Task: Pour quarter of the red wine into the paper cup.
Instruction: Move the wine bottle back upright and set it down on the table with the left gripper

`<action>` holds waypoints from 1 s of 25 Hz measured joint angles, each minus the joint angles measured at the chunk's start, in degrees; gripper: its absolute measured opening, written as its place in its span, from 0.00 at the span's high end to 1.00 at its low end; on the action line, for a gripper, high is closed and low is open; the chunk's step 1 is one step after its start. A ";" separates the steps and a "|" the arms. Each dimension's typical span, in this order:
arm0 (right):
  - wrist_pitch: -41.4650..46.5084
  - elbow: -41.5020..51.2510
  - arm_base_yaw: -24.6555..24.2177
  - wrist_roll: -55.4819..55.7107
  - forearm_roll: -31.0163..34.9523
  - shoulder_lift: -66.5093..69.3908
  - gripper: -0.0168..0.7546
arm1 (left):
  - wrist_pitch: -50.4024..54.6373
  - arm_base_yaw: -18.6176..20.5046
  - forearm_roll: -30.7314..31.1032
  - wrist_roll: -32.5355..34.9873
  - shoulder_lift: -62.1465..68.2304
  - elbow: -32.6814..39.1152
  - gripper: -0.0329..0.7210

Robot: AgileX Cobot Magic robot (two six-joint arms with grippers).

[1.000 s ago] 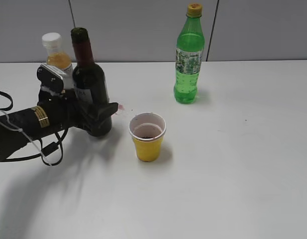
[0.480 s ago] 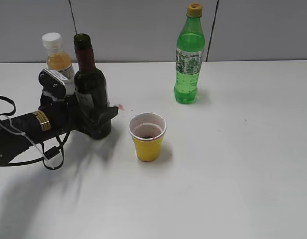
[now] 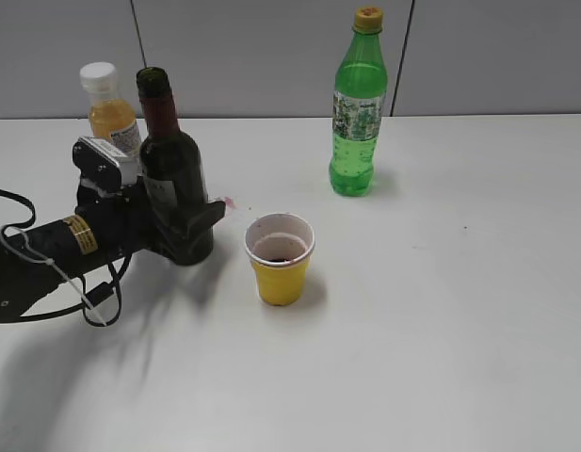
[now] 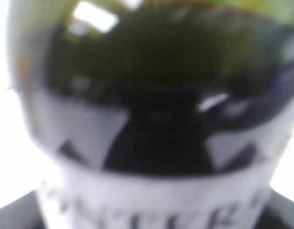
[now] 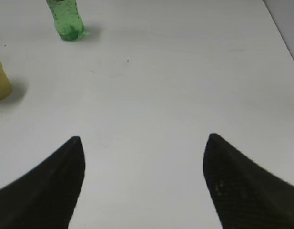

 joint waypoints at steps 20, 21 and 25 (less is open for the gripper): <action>0.00 0.00 0.00 0.00 0.00 0.00 0.22 | 1.11 0.00 -2.85 0.97 -15.86 3.80 0.09; 0.00 0.00 0.00 0.00 0.00 0.00 0.22 | 1.96 0.00 -2.85 1.03 -17.43 3.84 0.09; 0.00 0.00 0.00 0.00 0.00 0.00 0.22 | 5.13 0.00 -3.07 1.03 -23.24 3.91 0.10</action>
